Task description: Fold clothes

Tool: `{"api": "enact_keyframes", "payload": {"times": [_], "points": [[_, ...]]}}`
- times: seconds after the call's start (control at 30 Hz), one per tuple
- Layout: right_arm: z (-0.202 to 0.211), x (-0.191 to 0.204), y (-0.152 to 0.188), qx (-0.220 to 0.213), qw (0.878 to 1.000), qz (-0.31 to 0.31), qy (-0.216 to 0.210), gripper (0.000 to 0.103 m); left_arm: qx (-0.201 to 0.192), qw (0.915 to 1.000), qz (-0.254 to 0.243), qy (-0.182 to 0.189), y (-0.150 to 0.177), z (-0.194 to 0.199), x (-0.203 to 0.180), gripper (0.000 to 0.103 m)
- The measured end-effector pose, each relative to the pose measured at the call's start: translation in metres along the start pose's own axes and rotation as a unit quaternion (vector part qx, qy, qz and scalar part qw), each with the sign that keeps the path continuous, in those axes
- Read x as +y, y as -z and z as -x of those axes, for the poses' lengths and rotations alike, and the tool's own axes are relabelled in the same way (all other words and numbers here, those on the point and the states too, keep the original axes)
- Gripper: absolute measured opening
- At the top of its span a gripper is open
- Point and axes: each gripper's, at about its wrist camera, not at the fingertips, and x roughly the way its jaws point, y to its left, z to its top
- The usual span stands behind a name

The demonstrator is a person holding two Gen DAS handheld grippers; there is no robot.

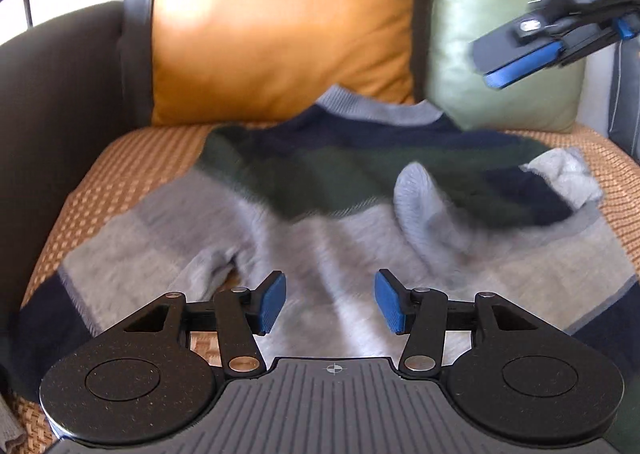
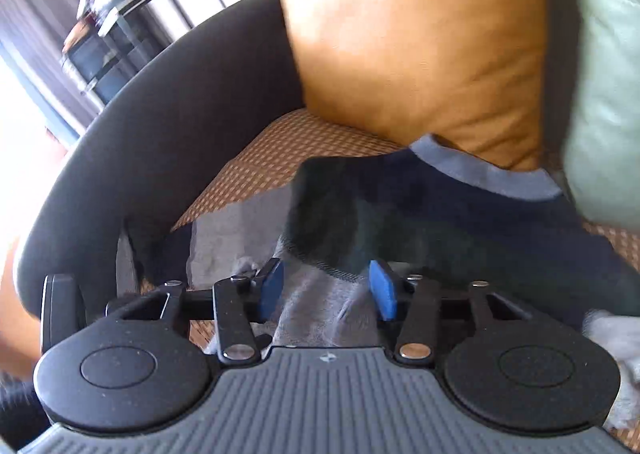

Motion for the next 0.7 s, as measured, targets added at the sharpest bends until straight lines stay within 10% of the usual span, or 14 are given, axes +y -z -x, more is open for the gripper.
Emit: {"api": "enact_keyframes", "payload": {"times": [0.33,0.6,0.67,0.7], "points": [[0.075,-0.082,0.061,-0.019,0.994,-0.066,0.085,0.062,-0.019,0.9993,-0.018,0.025,-0.032,-0.020,-0.055,0.079],[0.104,-0.139,0.126,-0.006,0.984,-0.142,0.110,0.062,-0.017,0.9902,-0.133,-0.040,-0.044,-0.054,-0.125,0.082],[0.108,-0.149,0.137,-0.006,0.981,-0.156,0.115,0.062,-0.003,0.9925,-0.115,-0.042,-0.048,-0.065,-0.123,0.060],[0.107,-0.152,0.141,-0.006,0.980,-0.162,0.117,0.062,0.010,0.9954,-0.091,-0.029,-0.050,-0.069,-0.115,0.005]]}}
